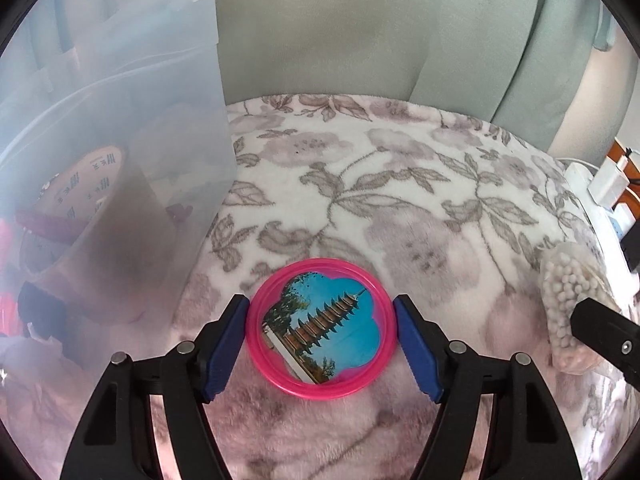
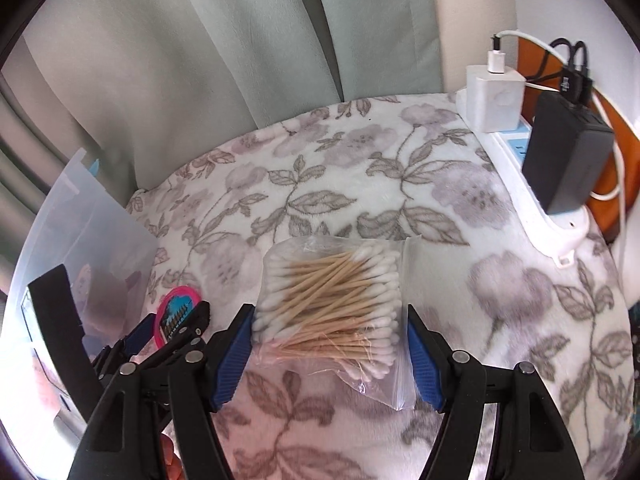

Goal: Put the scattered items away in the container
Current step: 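Lift and carry the pink mirror and cotton swab bag over the clear box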

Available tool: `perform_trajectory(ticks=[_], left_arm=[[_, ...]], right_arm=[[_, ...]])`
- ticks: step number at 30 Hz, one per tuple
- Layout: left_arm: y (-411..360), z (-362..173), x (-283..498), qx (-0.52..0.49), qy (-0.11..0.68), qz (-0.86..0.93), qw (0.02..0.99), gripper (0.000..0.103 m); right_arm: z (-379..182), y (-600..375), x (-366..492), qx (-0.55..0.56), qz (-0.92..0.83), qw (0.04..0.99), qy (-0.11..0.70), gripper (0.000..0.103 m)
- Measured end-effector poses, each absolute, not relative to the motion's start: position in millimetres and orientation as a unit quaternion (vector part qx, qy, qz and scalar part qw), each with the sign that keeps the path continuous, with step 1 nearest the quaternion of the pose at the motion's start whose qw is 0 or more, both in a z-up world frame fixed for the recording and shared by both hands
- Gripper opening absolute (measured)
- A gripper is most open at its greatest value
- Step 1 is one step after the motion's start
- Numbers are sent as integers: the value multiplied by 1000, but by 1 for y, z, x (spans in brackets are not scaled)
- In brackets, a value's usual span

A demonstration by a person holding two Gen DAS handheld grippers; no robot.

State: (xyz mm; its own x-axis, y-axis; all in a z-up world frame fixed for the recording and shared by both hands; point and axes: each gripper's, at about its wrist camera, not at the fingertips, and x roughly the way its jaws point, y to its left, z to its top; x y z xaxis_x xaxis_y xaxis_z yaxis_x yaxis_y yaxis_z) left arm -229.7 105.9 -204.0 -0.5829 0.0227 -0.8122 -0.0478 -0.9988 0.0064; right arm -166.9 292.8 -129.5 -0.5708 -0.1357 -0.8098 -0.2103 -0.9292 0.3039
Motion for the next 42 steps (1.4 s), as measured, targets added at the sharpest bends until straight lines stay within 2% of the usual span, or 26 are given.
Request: perform_trajectory(ticks=[13, 28, 42], left_arm=[[114, -175, -197, -463, -1, 884, 66, 74], [104, -34, -127, -341, -24, 935, 93, 74], [81, 41, -75, -245, -49, 963, 105, 74]], right_arm=[[-89, 279, -116, -437, 879, 15, 189, 74], [4, 274, -55, -339, 921, 8, 193, 74], [74, 246, -6, -265, 949, -11, 169, 74]])
